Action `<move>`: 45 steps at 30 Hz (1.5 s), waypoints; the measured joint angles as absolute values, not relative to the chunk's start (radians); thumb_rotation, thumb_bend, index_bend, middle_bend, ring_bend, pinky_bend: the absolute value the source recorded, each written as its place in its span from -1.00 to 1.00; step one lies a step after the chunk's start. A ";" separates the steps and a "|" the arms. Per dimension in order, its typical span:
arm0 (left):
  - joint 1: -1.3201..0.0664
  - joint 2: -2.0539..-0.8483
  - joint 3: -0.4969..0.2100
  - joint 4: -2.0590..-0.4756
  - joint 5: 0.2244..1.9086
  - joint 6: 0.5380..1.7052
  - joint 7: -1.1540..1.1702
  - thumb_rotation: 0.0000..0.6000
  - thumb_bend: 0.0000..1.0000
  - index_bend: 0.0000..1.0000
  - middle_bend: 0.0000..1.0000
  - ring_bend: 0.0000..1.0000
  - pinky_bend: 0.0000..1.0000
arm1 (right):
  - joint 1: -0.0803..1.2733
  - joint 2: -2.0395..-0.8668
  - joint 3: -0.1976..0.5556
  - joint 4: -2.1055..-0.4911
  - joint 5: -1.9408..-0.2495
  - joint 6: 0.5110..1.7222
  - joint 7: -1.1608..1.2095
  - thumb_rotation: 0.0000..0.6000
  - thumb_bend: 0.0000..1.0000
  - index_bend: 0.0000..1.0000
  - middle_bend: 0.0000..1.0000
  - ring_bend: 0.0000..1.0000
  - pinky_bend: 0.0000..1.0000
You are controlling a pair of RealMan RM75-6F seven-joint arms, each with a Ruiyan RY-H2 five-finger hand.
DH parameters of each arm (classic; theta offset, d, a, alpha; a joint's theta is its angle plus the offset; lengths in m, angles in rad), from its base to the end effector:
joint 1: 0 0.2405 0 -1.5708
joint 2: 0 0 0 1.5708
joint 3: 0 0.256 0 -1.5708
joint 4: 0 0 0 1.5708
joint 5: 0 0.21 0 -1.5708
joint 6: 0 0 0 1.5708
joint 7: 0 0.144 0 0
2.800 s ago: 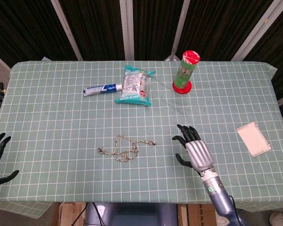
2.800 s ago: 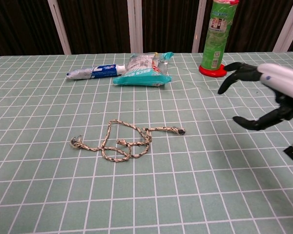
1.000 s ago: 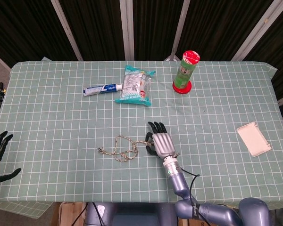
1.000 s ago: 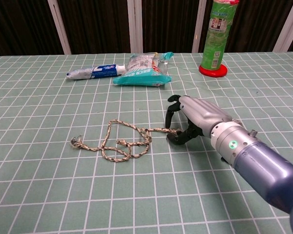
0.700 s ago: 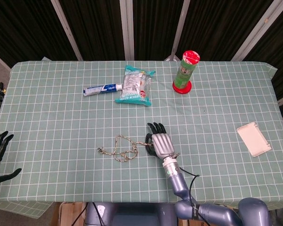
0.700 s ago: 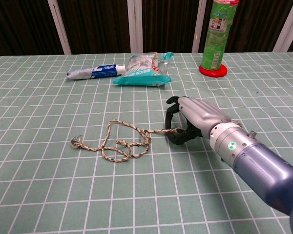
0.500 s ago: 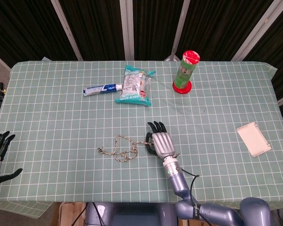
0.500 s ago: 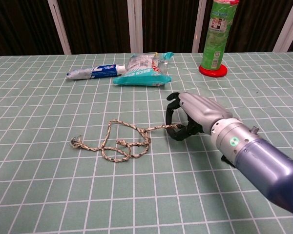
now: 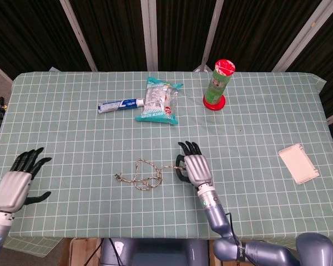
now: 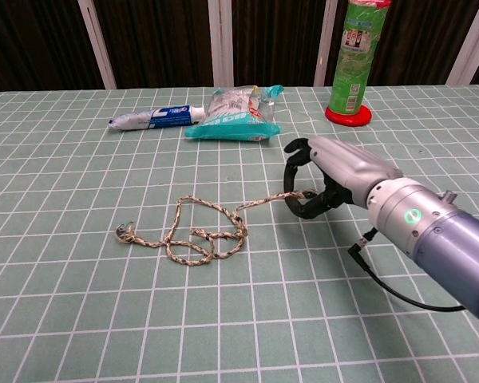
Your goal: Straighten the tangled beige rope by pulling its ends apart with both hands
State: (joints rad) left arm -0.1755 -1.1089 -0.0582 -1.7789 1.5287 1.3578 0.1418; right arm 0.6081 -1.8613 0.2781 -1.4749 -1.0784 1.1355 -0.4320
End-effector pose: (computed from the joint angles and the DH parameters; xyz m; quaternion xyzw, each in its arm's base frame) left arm -0.2601 0.2027 0.1310 -0.6509 -0.3846 -0.3914 0.5246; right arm -0.1133 -0.3018 -0.0704 0.6395 -0.4767 0.4381 0.4145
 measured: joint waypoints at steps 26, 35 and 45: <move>-0.472 -1.577 -0.150 -1.728 1.128 1.127 0.644 1.00 -0.26 -0.04 -0.82 -1.00 -1.00 | 0.572 -1.734 0.270 -1.606 -1.043 1.172 -0.422 1.00 -0.02 0.20 -0.72 -1.00 -1.00; -0.513 -1.664 -0.151 -1.666 1.072 1.130 0.685 1.00 -0.17 0.01 -0.80 -1.00 -1.00 | 0.570 -1.723 0.267 -1.604 -1.042 1.177 -0.411 1.00 -0.01 0.20 -0.72 -1.00 -1.00; -0.546 -1.719 -0.150 -1.618 1.030 1.132 0.710 1.00 -0.13 0.07 -0.79 -1.00 -1.00 | 0.570 -1.712 0.262 -1.601 -1.041 1.179 -0.400 1.00 -0.01 0.20 -0.72 -1.00 -1.00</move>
State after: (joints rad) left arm -0.5462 -1.7185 -0.1500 -1.6178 1.0297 1.1321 0.7095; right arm 0.5703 -1.7118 0.2619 -1.6012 -1.0408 1.1788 -0.4001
